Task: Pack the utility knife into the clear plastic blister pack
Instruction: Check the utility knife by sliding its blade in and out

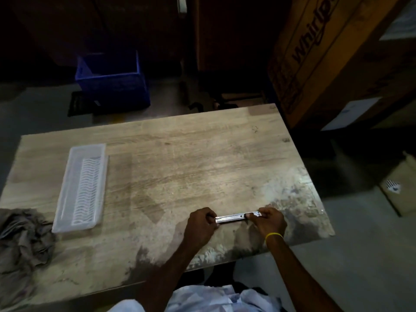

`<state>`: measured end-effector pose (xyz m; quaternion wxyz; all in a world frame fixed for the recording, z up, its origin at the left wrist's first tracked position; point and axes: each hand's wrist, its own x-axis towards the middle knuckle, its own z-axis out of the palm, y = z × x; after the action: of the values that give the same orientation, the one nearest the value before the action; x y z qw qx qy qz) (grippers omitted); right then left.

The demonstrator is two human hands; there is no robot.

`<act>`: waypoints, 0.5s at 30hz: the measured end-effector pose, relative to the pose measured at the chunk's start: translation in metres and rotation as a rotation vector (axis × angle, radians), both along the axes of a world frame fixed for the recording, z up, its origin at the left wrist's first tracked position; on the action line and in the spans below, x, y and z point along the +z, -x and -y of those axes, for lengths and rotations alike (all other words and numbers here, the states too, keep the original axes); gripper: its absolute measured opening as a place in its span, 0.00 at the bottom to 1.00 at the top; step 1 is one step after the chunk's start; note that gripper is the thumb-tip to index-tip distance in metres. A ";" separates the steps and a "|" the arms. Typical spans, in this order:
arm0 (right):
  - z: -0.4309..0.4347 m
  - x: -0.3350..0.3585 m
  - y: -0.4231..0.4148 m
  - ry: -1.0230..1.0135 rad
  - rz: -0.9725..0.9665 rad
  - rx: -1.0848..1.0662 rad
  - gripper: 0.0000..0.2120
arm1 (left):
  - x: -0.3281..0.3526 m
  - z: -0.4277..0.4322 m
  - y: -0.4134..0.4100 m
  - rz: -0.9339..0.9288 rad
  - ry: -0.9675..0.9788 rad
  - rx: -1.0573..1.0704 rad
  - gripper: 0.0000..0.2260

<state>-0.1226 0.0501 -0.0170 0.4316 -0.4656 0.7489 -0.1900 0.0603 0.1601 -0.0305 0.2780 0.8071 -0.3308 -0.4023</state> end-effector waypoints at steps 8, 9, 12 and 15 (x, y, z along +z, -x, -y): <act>0.003 -0.011 0.011 0.049 -0.060 0.074 0.18 | -0.010 0.003 0.010 0.074 -0.018 -0.014 0.09; 0.003 -0.012 0.011 0.054 -0.062 0.076 0.18 | -0.011 0.003 0.009 0.078 -0.011 -0.014 0.09; 0.004 -0.010 0.010 0.041 -0.061 0.088 0.17 | -0.009 0.004 0.011 0.107 0.019 0.013 0.06; 0.006 -0.009 0.011 0.058 -0.069 0.101 0.19 | -0.007 0.004 0.013 0.114 0.040 0.040 0.08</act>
<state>-0.1335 0.0441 -0.0259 0.4009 -0.5212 0.7332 -0.1733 0.0477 0.1558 -0.0375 0.2828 0.8295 -0.3379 -0.3432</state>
